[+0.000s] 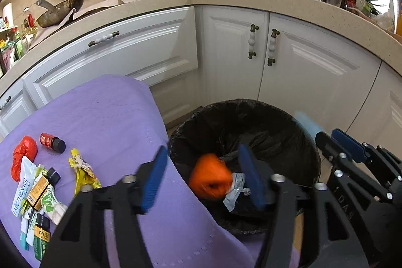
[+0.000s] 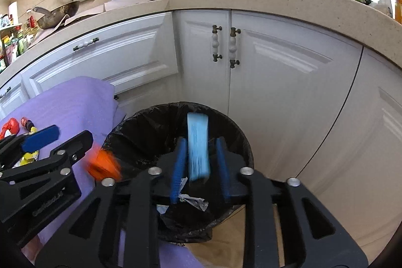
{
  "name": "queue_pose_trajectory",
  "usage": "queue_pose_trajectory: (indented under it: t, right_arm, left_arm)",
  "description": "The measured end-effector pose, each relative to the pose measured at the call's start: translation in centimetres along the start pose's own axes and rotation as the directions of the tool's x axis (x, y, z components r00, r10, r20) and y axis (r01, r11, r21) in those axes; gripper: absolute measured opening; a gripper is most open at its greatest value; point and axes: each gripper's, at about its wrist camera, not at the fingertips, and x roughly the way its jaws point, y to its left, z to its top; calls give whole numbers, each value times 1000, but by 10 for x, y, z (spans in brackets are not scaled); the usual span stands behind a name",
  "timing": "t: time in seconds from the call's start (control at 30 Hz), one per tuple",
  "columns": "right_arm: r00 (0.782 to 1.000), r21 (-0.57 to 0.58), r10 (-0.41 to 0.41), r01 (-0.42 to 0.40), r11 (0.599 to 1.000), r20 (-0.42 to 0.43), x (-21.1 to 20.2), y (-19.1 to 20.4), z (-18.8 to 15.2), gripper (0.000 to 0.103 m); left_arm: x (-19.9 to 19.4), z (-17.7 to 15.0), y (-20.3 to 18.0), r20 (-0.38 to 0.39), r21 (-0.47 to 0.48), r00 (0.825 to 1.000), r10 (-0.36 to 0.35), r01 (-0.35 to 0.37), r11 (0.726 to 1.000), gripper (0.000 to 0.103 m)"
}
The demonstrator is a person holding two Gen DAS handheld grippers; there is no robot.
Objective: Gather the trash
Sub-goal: 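Open both grippers over the black bin to drop the blue tube and orange bag, then grasp the green-and-white packet with the right gripper while the left gripper grasps the teal tube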
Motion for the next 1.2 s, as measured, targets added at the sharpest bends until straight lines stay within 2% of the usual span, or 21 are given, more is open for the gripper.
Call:
queue_pose_trajectory:
  t: [0.1, 0.43, 0.77, 0.97, 1.2]
  right_arm:
    - [1000, 3, 1, -1, 1000, 1, -1, 1, 1, 28]
    - [999, 2, 30, -30, 1000, 13, -20, 19, 1, 31]
    - [992, -24, 127, -127, 992, -10, -41, 69, -9, 32]
    - [981, -69, 194, -195, 978, -24, -52, 110, -15, 32]
    - [962, -141, 270, -274, 951, -47, -63, 162, -23, 33]
  left_arm:
    - [-1, 1, 3, 11, -15, 1000, 8, -8, 1000, 70]
    - [-24, -2, 31, 30, -46, 999, 43, -42, 998, 70]
    - [-66, -25, 87, 25, -106, 993, 112, -109, 988, 70]
    - [-95, -47, 133, 16, -156, 982, 190, -185, 970, 72]
    - [-119, -74, 190, -20, -232, 957, 291, -287, 929, 72]
